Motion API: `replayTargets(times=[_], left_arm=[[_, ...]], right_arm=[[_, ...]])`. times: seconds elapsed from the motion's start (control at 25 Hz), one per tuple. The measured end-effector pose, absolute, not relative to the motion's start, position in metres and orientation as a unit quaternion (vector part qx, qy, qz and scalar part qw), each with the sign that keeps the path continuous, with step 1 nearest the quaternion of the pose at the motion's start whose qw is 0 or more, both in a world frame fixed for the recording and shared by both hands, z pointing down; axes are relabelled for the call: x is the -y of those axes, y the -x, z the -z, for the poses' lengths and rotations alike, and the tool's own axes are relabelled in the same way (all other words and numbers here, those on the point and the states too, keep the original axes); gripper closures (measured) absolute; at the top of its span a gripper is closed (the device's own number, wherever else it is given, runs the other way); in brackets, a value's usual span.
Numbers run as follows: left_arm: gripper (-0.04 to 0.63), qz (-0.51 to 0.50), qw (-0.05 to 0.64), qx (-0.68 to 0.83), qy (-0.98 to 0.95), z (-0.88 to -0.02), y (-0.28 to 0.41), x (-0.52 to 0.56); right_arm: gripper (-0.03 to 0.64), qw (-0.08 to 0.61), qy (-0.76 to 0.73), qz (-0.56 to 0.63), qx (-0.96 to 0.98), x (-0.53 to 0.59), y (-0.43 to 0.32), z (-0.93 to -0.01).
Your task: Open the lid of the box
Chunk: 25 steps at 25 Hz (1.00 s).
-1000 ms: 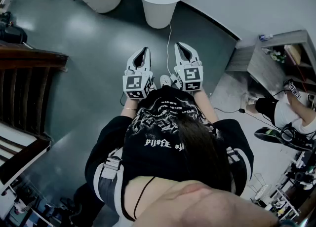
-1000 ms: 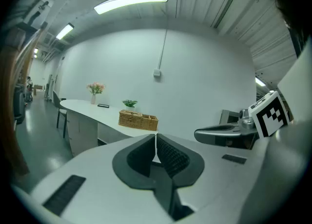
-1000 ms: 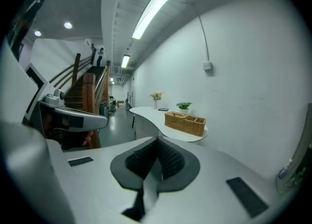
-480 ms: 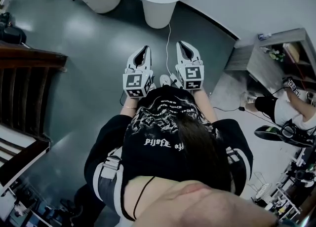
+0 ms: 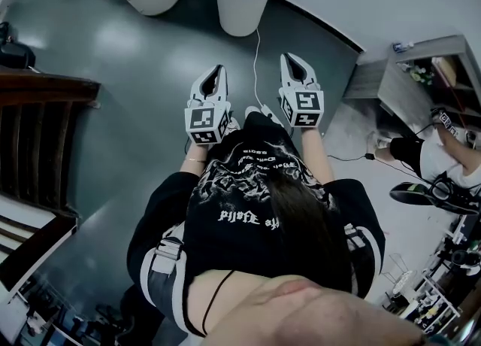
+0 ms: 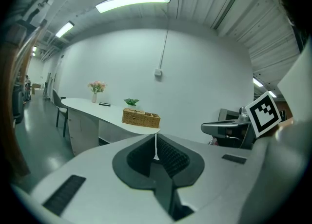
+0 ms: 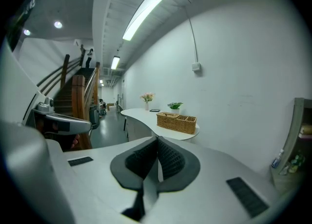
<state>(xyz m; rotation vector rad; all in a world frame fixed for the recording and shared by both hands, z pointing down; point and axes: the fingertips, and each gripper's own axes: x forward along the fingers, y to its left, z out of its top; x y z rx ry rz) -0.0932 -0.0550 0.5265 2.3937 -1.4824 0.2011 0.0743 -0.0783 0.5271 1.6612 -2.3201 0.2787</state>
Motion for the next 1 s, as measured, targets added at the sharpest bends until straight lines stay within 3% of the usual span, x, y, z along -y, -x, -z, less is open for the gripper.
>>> replayTargets(times=[1.0], left_arm=[[0.566, -0.074, 0.172, 0.532, -0.825, -0.524, 0.088, 0.053]], right_arm=[[0.591, 0.137, -0.531, -0.117, 0.828, 0.099, -0.068, -0.529]])
